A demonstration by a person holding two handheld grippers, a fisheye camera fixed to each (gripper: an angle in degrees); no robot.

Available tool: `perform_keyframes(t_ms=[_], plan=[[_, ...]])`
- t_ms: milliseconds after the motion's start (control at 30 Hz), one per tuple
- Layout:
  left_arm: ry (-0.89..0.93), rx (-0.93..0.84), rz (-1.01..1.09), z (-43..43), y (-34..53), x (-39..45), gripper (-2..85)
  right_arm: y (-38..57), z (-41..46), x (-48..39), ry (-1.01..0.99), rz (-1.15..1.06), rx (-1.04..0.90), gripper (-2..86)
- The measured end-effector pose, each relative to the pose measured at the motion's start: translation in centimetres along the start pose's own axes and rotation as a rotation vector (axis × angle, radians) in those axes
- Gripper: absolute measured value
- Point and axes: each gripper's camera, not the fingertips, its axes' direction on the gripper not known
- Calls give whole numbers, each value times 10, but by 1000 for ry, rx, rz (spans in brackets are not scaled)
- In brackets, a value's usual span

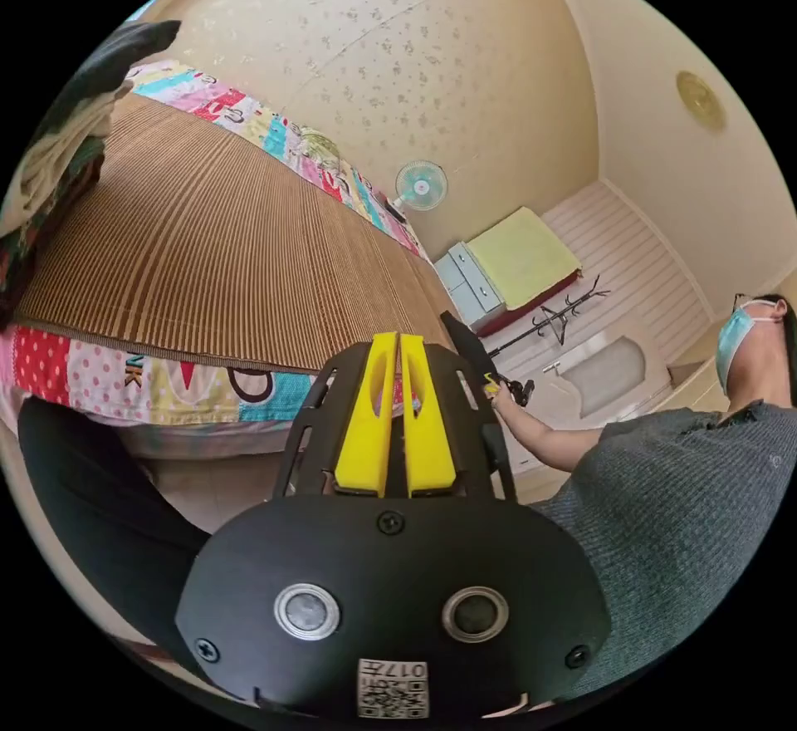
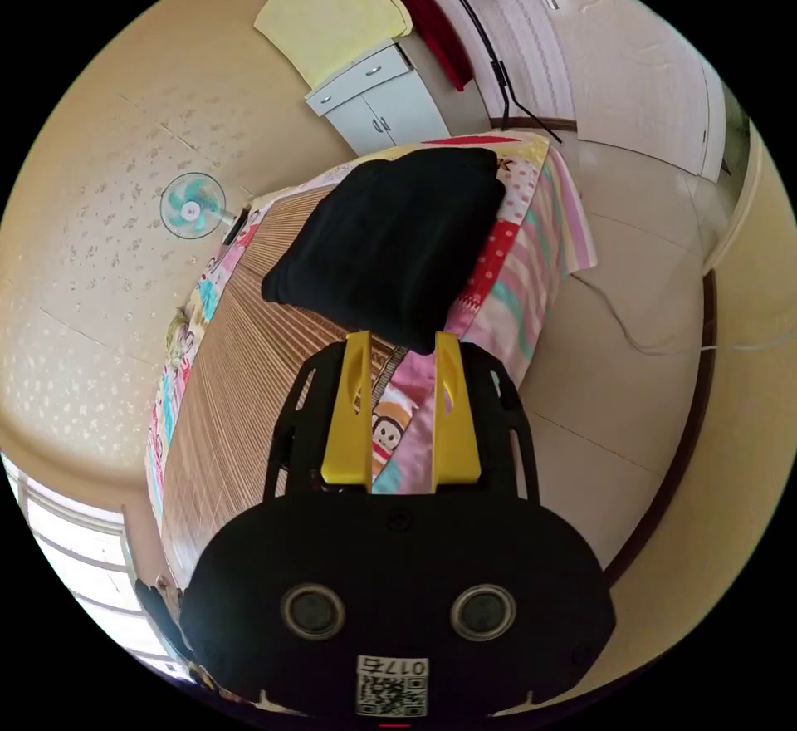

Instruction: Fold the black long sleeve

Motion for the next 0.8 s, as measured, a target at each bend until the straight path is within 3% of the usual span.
perform_keyframes(t_ms=[167, 267, 333, 433, 533, 667, 800], plan=[[117, 76, -208, -17, 10, -64, -10, 1, 15, -18, 61, 23, 8, 47], [94, 51, -187, -17, 13, -74, -10, 36, 2, -68, -32, -233, 27, 34], [110, 23, -130, -11, 11, -74, -10, 93, -1, -113, -207, -446, -73, 28], [152, -56, -66, 11, 4, -73, -10, 189, 1, -153, -269, -614, -207, 25], [201, -113, -23, 31, -3, -68, -10, 262, -12, -148, -416, -594, -308, 27], [203, -163, 36, 36, -3, -69, -10, 290, -49, -113, -467, -556, -167, 36], [171, -248, 41, 42, 8, -92, -10, 237, -77, -69, -209, -337, 37, 94]])
